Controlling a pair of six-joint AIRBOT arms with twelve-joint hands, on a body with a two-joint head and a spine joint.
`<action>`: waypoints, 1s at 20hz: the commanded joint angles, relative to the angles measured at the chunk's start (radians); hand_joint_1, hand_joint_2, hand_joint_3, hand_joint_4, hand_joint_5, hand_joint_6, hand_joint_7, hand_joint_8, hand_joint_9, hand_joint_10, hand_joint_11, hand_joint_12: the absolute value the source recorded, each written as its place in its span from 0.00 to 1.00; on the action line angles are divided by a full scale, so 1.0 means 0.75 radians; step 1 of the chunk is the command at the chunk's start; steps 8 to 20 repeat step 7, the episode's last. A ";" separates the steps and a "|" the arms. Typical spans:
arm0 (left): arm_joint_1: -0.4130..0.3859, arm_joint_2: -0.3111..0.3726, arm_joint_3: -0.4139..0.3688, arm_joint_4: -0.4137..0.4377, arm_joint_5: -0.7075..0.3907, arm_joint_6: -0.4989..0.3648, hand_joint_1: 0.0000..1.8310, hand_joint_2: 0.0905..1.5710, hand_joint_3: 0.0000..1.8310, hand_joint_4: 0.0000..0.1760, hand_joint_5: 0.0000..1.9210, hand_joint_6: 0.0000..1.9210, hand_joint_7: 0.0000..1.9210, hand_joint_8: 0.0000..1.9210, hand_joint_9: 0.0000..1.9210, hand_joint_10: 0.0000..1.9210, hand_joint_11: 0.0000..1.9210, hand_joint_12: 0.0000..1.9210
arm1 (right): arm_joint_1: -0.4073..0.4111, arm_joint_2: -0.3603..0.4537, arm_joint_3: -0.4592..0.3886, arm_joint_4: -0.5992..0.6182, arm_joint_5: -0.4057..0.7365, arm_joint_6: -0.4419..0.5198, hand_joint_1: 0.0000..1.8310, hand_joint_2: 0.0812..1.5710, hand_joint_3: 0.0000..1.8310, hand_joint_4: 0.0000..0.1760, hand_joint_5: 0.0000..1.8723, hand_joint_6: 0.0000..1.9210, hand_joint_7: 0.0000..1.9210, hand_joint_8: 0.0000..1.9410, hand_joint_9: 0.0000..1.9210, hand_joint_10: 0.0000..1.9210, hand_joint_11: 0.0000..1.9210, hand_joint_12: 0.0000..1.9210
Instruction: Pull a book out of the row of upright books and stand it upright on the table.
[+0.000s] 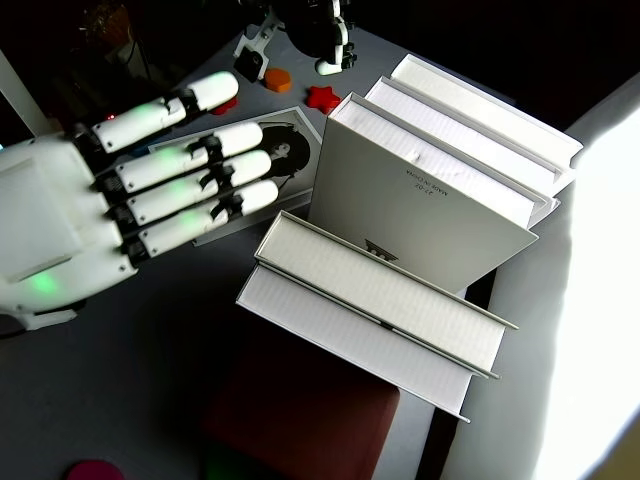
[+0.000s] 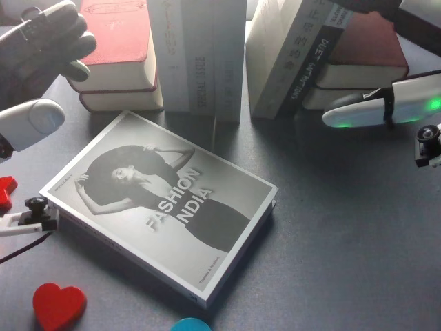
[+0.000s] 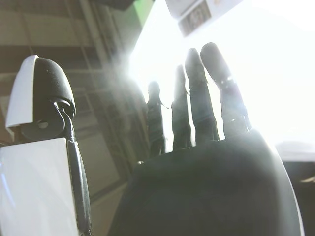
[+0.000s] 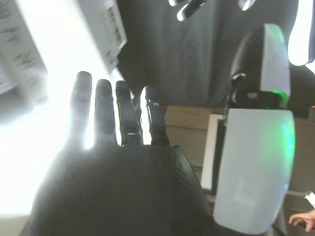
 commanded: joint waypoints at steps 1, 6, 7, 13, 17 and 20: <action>-0.006 0.002 0.004 -0.038 -0.153 -0.015 0.52 0.60 0.00 0.22 0.22 0.00 0.19 0.00 0.17 0.12 0.00 0.81 | 0.009 0.000 -0.009 0.056 0.165 0.009 0.57 0.54 0.00 0.91 0.07 0.00 0.00 0.00 0.02 0.00 0.00 0.28; -0.010 -0.004 0.010 -0.037 -0.148 -0.015 0.52 0.59 0.00 0.32 0.22 0.00 0.16 0.00 0.15 0.12 0.00 0.78 | -0.001 0.013 -0.032 0.056 0.186 0.009 0.52 0.53 0.00 1.00 0.07 0.00 0.00 0.00 0.03 0.00 0.00 0.39; -0.010 -0.004 0.009 -0.037 -0.148 -0.015 0.52 0.59 0.00 0.32 0.23 0.00 0.17 0.00 0.16 0.11 0.00 0.77 | -0.004 0.013 -0.033 0.056 0.190 0.009 0.52 0.53 0.00 1.00 0.07 0.00 0.00 0.00 0.03 0.00 0.00 0.39; -0.010 -0.004 0.009 -0.037 -0.148 -0.015 0.52 0.59 0.00 0.32 0.23 0.00 0.17 0.00 0.16 0.11 0.00 0.77 | -0.004 0.013 -0.033 0.056 0.190 0.009 0.52 0.53 0.00 1.00 0.07 0.00 0.00 0.00 0.03 0.00 0.00 0.39; -0.010 -0.004 0.009 -0.037 -0.148 -0.015 0.52 0.59 0.00 0.32 0.23 0.00 0.17 0.00 0.16 0.11 0.00 0.77 | -0.004 0.013 -0.033 0.056 0.190 0.009 0.52 0.53 0.00 1.00 0.07 0.00 0.00 0.00 0.03 0.00 0.00 0.39; -0.010 -0.004 0.009 -0.037 -0.148 -0.015 0.52 0.59 0.00 0.32 0.23 0.00 0.17 0.00 0.16 0.11 0.00 0.77 | -0.004 0.013 -0.033 0.056 0.190 0.009 0.52 0.53 0.00 1.00 0.07 0.00 0.00 0.00 0.03 0.00 0.00 0.39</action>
